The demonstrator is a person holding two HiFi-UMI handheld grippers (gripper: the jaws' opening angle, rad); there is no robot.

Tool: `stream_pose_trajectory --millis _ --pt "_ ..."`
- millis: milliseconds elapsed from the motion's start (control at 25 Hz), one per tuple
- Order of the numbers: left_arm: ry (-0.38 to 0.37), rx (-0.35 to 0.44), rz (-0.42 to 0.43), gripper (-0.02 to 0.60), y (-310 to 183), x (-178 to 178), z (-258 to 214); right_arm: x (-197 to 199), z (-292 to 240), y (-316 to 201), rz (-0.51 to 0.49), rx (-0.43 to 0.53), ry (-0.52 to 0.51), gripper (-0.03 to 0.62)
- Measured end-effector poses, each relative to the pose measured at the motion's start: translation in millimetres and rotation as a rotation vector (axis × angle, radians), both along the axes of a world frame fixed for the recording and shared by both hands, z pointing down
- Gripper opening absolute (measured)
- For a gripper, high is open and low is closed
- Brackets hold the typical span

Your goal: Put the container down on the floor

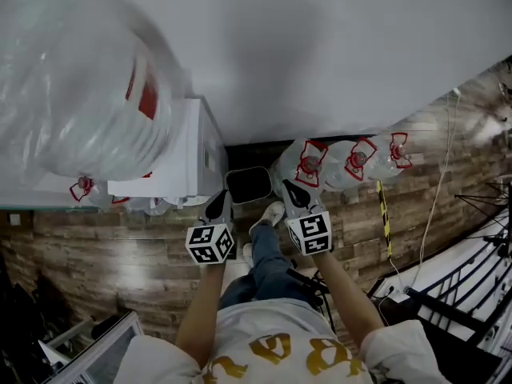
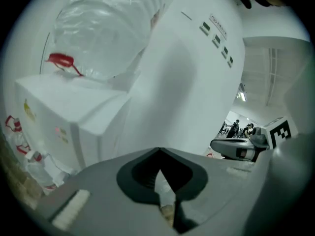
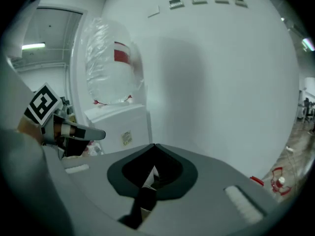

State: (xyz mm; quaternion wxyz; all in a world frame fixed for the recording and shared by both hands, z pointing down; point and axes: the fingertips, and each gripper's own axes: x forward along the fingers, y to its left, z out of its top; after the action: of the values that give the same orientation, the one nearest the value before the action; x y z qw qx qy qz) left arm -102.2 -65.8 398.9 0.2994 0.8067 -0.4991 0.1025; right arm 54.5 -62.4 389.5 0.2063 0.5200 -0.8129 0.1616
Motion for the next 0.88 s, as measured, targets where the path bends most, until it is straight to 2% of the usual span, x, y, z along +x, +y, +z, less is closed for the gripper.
stream_pose_trajectory --millis 240,360,520,880 --pt "-0.081 0.145 0.049 0.002 3 -5 -73 -3 -48 11 0.073 0.059 -0.024 0.026" --pt "-0.067 0.176 0.059 0.002 8 -4 -101 -2 -71 21 0.120 0.082 -0.053 0.026" --pt "-0.041 0.216 0.021 0.002 15 -13 -128 -8 -96 36 0.136 0.129 -0.063 0.026" --pt "-0.057 0.264 -0.014 0.000 28 -21 -150 -8 -111 50 0.150 0.168 -0.049 0.026"
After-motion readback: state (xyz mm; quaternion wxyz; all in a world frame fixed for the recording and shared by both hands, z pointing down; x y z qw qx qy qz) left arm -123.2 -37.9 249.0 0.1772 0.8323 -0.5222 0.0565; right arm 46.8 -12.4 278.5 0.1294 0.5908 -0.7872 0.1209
